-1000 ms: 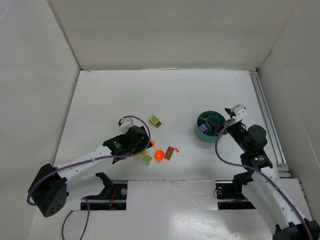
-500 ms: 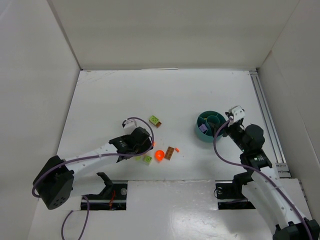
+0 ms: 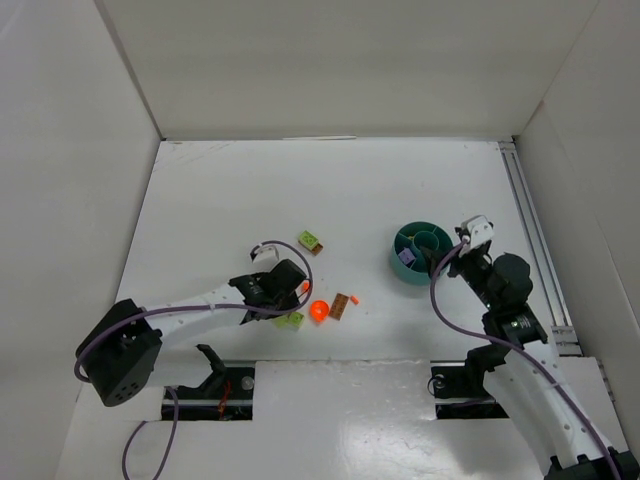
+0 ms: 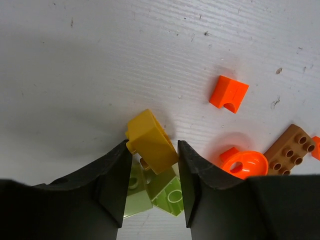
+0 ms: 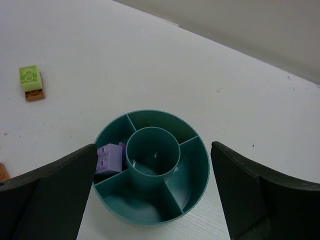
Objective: Sort the legos into containers by color
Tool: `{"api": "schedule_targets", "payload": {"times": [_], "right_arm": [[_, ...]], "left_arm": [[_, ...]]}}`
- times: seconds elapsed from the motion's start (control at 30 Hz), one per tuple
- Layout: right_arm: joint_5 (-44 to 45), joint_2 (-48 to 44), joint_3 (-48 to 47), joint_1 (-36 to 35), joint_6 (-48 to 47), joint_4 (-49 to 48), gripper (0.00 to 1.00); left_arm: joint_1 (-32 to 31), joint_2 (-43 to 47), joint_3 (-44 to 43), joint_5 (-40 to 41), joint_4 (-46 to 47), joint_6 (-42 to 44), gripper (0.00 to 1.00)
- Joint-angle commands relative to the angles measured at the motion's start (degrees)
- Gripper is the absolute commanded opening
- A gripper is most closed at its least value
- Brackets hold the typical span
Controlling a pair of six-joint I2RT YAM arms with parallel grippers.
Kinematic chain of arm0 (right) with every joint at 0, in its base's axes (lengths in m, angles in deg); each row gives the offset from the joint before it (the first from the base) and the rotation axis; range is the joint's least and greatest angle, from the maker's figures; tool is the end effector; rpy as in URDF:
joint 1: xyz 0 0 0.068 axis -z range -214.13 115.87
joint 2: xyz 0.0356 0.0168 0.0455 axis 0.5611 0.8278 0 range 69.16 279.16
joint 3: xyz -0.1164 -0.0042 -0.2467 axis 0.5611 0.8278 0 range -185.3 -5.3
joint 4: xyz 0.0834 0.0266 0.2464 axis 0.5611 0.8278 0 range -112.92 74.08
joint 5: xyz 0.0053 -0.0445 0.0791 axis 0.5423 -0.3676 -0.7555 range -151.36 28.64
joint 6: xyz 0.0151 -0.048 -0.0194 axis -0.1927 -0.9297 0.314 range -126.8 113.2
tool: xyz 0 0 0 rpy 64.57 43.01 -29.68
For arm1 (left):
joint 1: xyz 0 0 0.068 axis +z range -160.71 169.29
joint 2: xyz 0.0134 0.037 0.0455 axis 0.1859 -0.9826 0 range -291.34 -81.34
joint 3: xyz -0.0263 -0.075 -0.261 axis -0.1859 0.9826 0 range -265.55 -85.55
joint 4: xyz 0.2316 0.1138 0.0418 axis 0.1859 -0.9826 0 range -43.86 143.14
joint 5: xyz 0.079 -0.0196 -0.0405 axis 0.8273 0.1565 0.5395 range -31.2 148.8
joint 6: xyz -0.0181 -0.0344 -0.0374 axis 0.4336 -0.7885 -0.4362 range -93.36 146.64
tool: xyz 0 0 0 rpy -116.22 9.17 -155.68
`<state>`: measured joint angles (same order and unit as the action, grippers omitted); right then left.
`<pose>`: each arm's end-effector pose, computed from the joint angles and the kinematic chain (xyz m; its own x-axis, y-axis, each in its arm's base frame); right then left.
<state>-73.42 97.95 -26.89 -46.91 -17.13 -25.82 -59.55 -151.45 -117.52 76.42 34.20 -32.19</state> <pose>0.1425 0.0400 0.2614 0.0031 -0.1791 -0.9838 -0.4258 0.8899 -0.1634 0.1519 -0.1575 0.1670 -0.8072 -0.3156 -0.4988 -0.1574 0.9295 -0.3335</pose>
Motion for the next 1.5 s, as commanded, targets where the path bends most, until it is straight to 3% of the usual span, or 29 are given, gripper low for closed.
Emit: {"api": "schedule_targets", "payload": {"times": [0.0,0.17,0.4,0.53,0.6,0.67,0.8,1.03,1.3,1.47], "right_arm": [[1.24,-0.85,-0.21,-0.23,-0.22,0.69,0.99],[2.29,-1.98,-0.21,-0.23,-0.22,1.23,0.99],[7.91,-3.31,-2.58,-0.23,1.53,6.05,0.99],[15.81,-4.45,-5.12,-0.23,3.99,12.37,0.99],[24.94,-4.98,-6.71,-0.23,6.62,18.96,0.99],[35.28,-4.98,-9.78,-0.23,11.98,24.49,0.99],[43.41,-3.05,-14.88,-0.23,14.46,34.78,0.99],[45.37,-3.04,-17.44,-0.23,13.76,36.73,0.99],[42.65,-3.66,-17.97,-0.23,11.21,35.51,0.99],[40.27,-0.94,-16.83,-0.23,9.27,32.95,0.99]], "left_arm": [[-0.64,0.06,-2.22,1.01,-0.75,-0.5,0.36],[-1.17,2.33,-3.89,2.14,-2.33,-0.5,0.26],[-1.17,5.95,-8.63,4.17,-1.19,4.06,0.25],[-1.17,4.55,-13.64,2.07,4.85,13.01,0.25],[-1.69,2.97,-16.36,0.14,8.2,18.54,0.25],[-1.7,-1.07,-21.98,-3.19,11.81,26.02,0.25],[-2.23,-10.29,-31.91,-10.93,17.96,40.69,0.25],[-3.36,-28.93,-51.95,-21.57,17.18,56.95,0.22],[-3.37,-45.37,-72.5,-26.07,8.67,62.26,0.22],[-3.89,-52.14,-78.42,-26.59,5.06,62.26,0.21]]}}
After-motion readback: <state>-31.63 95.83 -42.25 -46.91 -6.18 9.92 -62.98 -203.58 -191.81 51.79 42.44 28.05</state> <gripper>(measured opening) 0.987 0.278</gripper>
